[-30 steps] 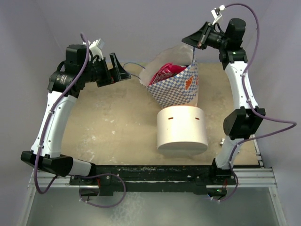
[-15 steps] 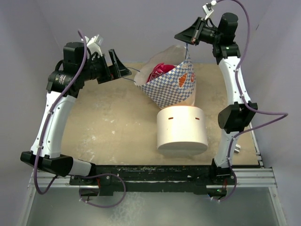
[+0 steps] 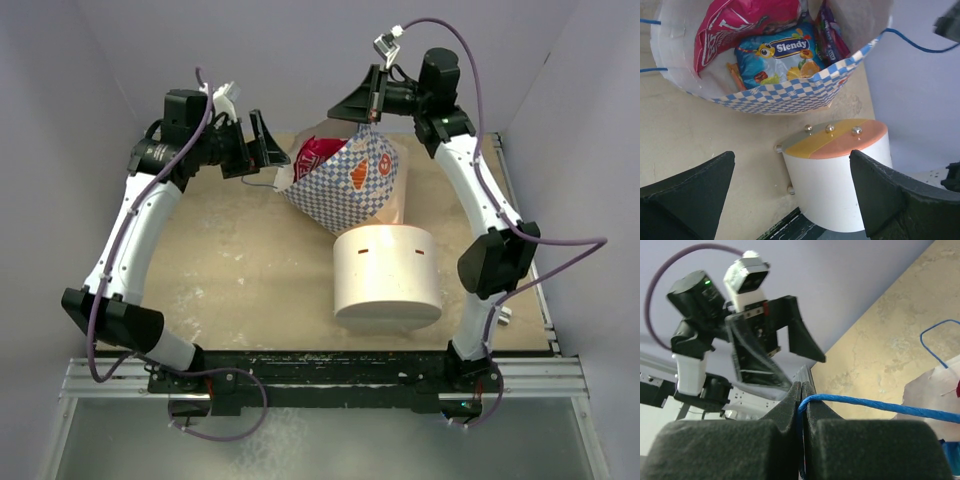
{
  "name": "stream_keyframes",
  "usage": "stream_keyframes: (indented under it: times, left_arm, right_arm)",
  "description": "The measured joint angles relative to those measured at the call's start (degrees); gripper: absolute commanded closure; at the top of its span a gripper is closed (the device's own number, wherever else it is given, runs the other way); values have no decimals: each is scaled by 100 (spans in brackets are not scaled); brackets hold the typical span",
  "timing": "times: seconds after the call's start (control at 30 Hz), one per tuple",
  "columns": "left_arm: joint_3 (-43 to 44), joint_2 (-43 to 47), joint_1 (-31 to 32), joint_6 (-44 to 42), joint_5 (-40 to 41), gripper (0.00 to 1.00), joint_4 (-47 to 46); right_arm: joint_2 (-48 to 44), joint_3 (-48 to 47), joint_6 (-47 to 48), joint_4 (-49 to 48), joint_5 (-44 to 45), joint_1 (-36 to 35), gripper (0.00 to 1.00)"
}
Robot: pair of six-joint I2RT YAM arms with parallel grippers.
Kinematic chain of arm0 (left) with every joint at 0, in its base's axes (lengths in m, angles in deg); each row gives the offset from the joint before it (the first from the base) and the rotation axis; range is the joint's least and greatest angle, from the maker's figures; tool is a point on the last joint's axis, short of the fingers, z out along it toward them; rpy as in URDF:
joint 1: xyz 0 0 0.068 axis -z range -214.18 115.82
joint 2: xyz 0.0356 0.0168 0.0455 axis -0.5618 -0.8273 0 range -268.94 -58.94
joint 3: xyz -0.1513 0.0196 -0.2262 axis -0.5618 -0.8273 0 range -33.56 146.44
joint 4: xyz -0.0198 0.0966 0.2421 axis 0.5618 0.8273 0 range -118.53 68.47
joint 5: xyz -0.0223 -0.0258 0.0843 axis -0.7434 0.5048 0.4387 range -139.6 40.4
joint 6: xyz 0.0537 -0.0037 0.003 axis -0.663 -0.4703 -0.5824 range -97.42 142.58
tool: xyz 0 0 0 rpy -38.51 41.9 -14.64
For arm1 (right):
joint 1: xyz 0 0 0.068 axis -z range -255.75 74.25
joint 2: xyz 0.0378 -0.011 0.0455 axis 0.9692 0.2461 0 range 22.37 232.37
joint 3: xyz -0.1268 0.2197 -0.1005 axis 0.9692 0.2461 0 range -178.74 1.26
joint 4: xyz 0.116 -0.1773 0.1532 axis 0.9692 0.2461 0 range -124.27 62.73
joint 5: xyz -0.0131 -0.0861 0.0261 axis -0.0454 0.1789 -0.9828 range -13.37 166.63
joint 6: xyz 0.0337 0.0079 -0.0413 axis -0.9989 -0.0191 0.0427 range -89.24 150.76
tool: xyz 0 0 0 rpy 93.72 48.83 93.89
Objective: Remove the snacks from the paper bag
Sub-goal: Adjust the paper bag at the center of the board, then take out the snack from the paper bag.
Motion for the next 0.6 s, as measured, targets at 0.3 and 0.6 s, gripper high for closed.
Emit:
stream_keyframes:
  times: [0.3,0.6]
  left_arm:
    - [-48,-481,0,-280,-2,1,39]
    - [-354,-487,79,-448,-2,4,-133]
  right_arm:
    - [-647,595,238,83,-361,157,100]
    - [-1469,1657,247,-129,-645,125,100]
